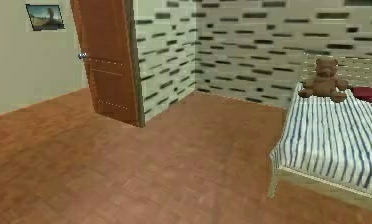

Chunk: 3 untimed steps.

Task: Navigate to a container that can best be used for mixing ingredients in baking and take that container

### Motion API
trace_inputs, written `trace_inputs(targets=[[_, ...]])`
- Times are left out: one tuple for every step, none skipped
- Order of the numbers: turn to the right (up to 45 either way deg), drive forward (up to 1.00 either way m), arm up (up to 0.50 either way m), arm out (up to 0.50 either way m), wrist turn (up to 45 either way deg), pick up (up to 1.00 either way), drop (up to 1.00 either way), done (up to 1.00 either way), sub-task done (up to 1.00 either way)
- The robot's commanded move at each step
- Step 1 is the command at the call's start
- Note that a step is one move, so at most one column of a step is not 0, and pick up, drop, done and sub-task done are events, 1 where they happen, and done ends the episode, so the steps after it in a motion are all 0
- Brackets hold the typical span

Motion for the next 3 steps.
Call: trace_inputs(targets=[[-45.0, 0.00, 0.00, 0.00, 0.0, 0.00, 0.00, 0.00, 0.00], [-45.0, 0.00, 0.00, 0.00, 0.0, 0.00, 0.00, 0.00, 0.00], [-45.0, 0.00, 0.00, 0.00, 0.0, 0.00, 0.00, 0.00, 0.00]])
